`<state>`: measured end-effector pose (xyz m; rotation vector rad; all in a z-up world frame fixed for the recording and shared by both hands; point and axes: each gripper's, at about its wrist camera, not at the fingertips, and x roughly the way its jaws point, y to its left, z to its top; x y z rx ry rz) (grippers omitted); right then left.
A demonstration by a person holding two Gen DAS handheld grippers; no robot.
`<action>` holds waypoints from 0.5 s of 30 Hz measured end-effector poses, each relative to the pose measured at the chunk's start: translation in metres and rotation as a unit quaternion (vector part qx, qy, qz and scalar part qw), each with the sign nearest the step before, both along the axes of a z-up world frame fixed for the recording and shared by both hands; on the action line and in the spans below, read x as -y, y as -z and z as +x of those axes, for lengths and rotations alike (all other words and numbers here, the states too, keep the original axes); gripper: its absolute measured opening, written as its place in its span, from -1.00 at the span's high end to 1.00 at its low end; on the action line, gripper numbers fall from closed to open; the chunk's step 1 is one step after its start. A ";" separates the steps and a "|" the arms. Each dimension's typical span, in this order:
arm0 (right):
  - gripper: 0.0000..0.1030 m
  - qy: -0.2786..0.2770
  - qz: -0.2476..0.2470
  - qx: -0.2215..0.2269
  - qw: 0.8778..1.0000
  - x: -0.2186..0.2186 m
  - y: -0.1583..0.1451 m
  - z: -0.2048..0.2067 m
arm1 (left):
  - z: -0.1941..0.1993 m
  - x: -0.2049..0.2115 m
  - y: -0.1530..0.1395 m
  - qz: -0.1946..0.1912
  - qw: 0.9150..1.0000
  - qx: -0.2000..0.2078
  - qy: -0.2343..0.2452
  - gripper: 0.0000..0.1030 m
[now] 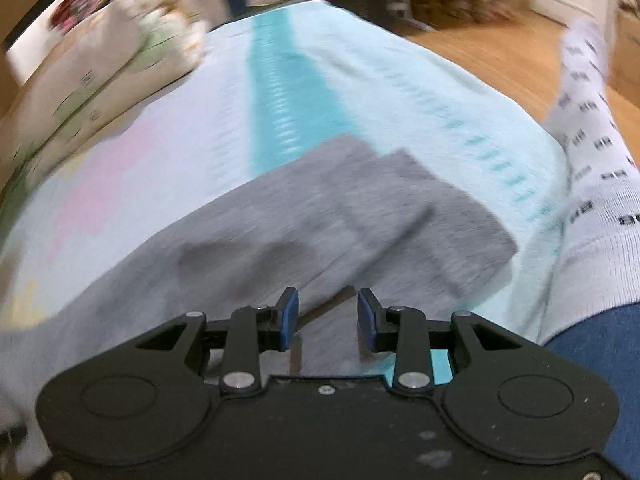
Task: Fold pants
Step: 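Fold the grasped edge over with the right tool while the left tool holds the fabric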
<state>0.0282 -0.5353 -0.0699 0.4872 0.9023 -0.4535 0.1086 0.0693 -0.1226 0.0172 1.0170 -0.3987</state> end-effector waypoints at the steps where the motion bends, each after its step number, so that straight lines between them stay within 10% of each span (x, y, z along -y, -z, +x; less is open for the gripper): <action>1: 0.27 0.008 0.004 0.003 1.000 0.003 0.003 0.003 | 0.000 -0.001 0.000 -0.001 1.000 -0.001 0.000 0.93; 13: 0.14 0.050 0.014 0.022 0.998 0.025 0.016 0.024 | -0.002 0.003 0.000 -0.006 1.000 0.001 -0.001 0.93; 14: 0.26 0.047 0.008 0.019 0.999 0.024 0.016 0.027 | -0.003 0.003 0.000 -0.007 1.000 0.001 -0.002 0.93; 15: 0.82 0.037 0.000 0.017 0.999 0.022 0.016 0.028 | -0.002 0.003 0.000 -0.008 1.000 0.000 -0.002 0.93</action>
